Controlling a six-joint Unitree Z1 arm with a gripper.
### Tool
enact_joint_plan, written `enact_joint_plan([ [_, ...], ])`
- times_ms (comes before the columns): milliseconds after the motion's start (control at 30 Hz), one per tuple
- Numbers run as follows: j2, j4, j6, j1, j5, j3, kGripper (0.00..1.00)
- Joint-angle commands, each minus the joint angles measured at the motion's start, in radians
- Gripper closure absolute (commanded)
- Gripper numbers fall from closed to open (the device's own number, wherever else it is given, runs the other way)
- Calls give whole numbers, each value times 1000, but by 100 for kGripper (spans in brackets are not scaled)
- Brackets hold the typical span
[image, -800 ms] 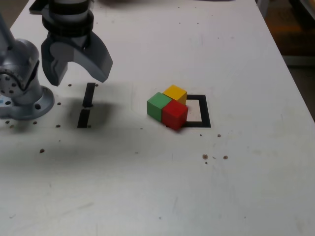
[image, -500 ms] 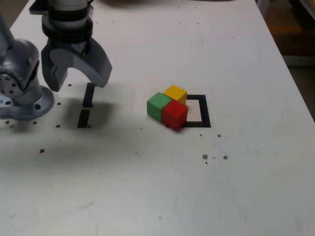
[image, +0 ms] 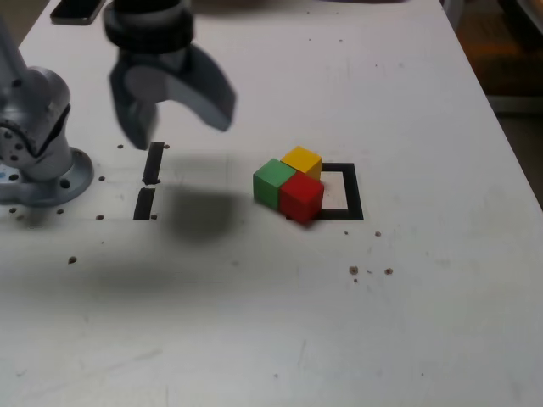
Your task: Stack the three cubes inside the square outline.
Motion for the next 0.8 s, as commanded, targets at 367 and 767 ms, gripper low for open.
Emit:
enact_joint_plan([
  [367, 193, 26, 112, -53, 14, -226, 3],
  [767, 217, 43, 415, -37, 186, -221, 3],
])
